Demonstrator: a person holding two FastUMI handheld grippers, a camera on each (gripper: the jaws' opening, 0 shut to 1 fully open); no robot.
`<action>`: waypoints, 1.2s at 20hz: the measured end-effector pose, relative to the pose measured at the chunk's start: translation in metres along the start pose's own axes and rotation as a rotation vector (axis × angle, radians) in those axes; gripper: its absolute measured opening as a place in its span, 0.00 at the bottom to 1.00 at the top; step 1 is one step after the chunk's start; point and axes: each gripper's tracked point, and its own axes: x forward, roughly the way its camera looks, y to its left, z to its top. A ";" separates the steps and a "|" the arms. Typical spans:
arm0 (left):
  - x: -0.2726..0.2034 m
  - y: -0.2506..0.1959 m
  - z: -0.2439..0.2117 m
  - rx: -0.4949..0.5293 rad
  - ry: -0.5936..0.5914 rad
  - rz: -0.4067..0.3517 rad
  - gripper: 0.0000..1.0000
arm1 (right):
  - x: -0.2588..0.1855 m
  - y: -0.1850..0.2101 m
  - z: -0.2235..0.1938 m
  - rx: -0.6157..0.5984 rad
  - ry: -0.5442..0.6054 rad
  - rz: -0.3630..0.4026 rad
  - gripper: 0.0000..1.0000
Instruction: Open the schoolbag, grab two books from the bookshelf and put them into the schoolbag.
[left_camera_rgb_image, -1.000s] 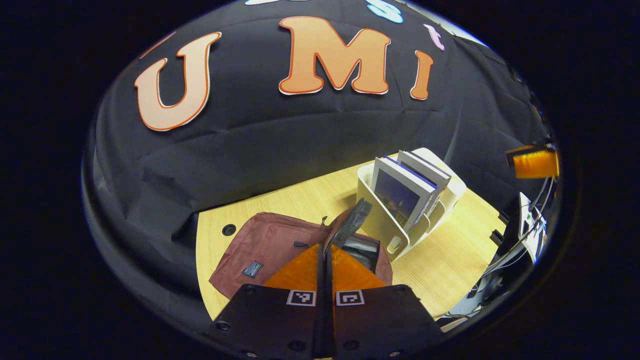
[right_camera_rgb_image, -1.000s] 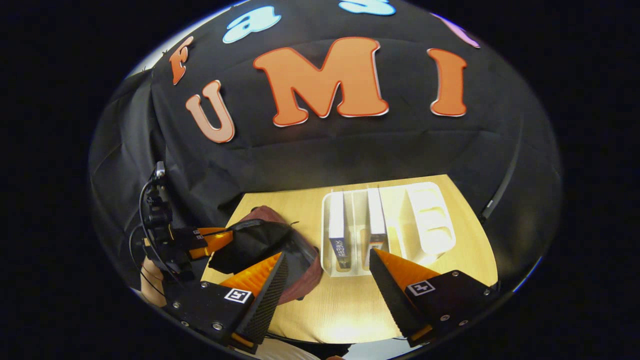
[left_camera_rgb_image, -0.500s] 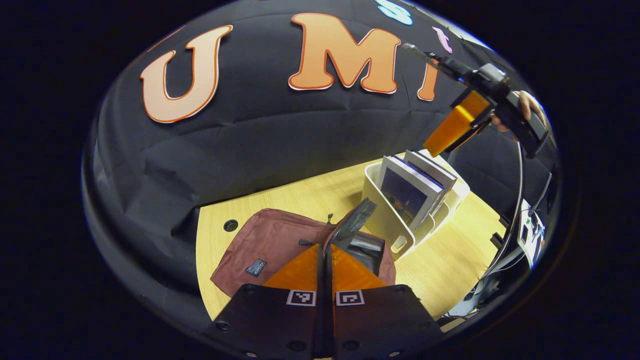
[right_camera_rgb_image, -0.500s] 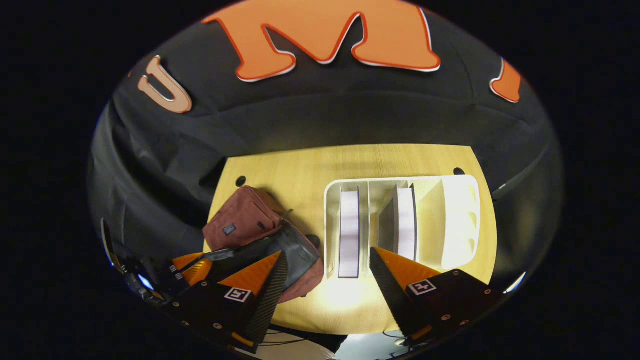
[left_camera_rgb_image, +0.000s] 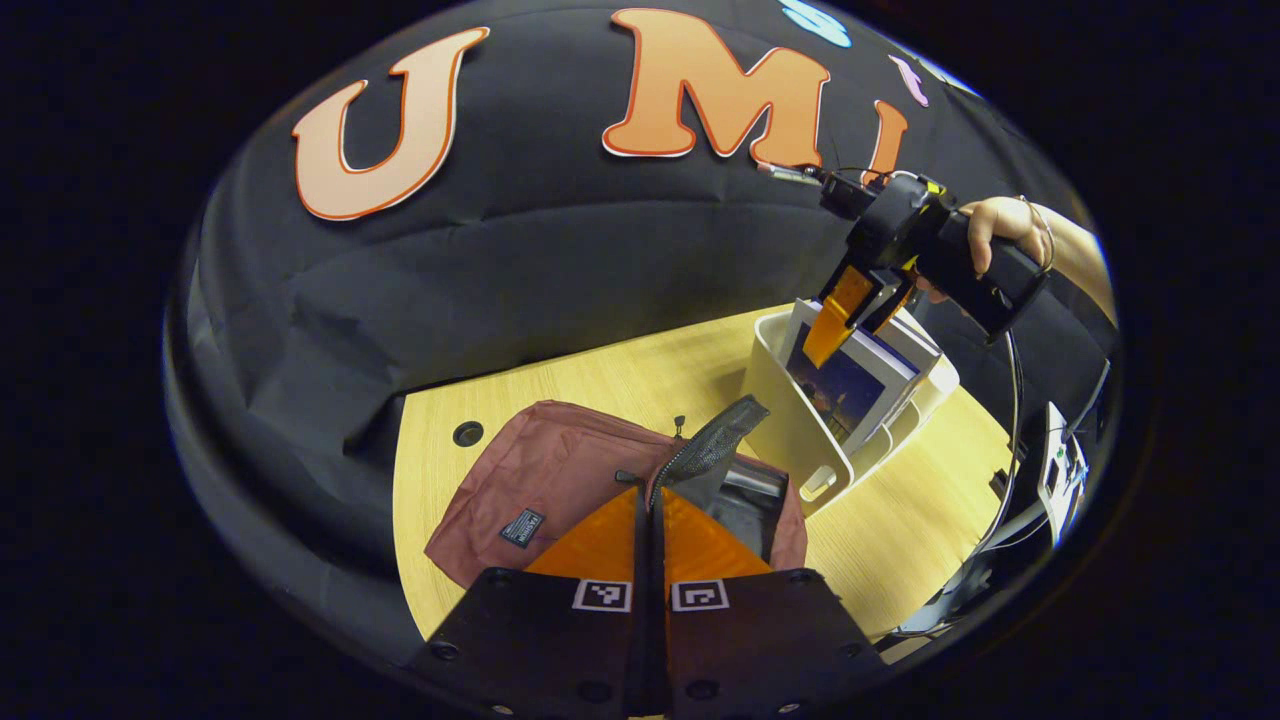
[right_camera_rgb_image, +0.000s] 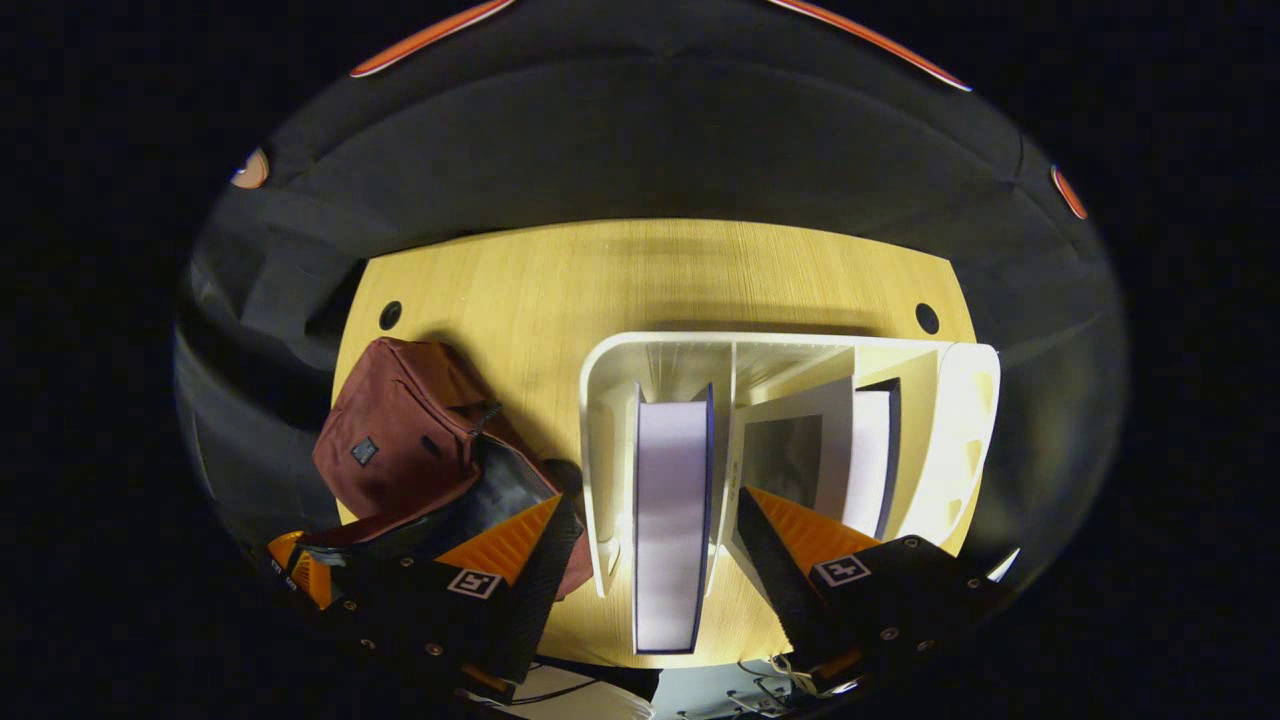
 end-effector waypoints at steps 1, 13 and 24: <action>0.002 0.002 0.000 -0.001 0.000 0.003 0.01 | 0.007 0.001 -0.002 0.009 0.010 0.000 0.92; 0.001 0.000 0.000 0.010 0.003 0.002 0.01 | -0.009 -0.012 -0.001 0.088 0.011 -0.027 0.39; 0.002 -0.001 -0.005 -0.013 -0.003 -0.013 0.01 | -0.193 -0.006 0.005 0.136 -0.282 0.081 0.39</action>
